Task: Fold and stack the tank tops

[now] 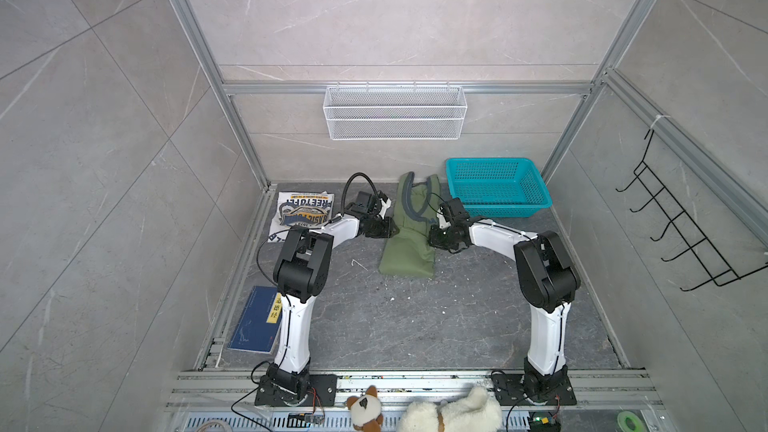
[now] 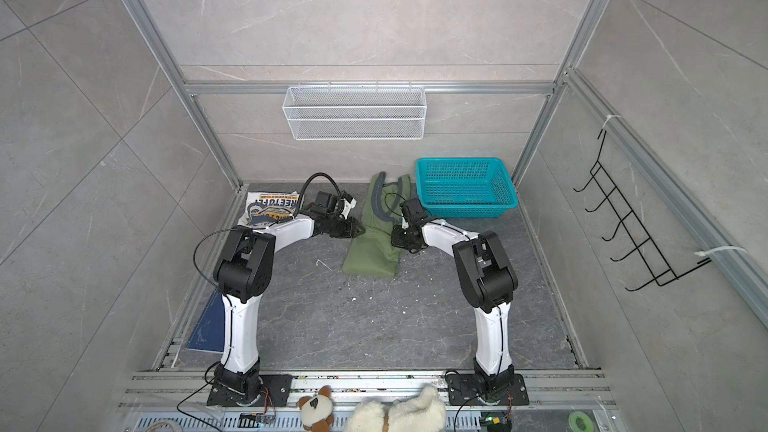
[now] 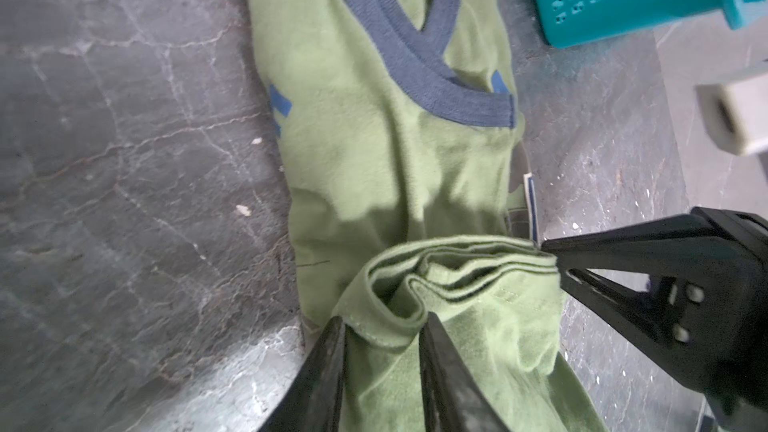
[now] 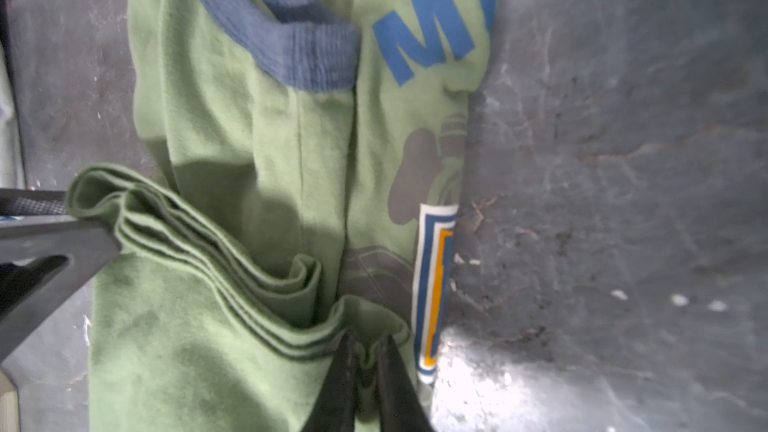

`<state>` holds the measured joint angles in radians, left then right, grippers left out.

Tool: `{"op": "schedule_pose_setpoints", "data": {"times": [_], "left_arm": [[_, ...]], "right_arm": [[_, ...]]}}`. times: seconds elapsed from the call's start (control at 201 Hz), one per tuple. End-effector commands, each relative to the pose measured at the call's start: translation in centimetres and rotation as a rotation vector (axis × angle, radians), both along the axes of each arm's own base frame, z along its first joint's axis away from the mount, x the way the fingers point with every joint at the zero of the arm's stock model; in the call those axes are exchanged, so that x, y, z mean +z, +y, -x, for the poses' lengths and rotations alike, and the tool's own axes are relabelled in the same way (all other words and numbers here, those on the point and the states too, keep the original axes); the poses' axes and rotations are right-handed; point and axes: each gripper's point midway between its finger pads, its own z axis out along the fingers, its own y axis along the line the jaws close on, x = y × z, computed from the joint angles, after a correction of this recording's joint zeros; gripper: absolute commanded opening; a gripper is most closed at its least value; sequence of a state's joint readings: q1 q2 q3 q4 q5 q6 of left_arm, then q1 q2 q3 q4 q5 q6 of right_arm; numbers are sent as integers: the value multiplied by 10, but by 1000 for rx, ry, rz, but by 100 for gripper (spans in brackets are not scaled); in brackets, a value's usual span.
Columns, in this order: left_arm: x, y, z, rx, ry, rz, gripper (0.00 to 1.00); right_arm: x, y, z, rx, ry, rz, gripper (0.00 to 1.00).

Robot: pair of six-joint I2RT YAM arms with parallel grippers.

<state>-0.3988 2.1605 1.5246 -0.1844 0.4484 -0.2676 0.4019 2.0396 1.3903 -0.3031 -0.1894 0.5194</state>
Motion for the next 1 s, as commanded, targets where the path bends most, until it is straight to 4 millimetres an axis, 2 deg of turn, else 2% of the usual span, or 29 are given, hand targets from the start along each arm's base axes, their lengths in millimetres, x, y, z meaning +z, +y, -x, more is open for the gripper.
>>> {"op": "schedule_pose_setpoints", "data": {"times": [0.0, 0.04, 0.194, 0.393, 0.577, 0.781, 0.99], "left_arm": [[5, -4, -7, 12, -6, -2, 28], [3, -4, -6, 14, -1, -4, 26], [6, -6, -6, 29, 2, -2, 17], [29, -5, -9, 77, -10, 14, 6], [48, -6, -19, 131, -22, 45, 4], [59, -10, -33, 167, -50, 76, 4], [63, -13, -44, 186, -84, 104, 5]], "right_arm": [[-7, -1, 0, 7, 14, 48, 6], [-6, -2, -1, 5, 10, 56, 0], [2, -4, -3, -2, -8, 71, 0], [43, -11, -13, -21, -95, 104, 0], [67, -14, -29, -32, -150, 143, 0], [78, -15, -49, -51, -185, 165, 0], [74, -19, -65, -74, -187, 205, 0]]}}
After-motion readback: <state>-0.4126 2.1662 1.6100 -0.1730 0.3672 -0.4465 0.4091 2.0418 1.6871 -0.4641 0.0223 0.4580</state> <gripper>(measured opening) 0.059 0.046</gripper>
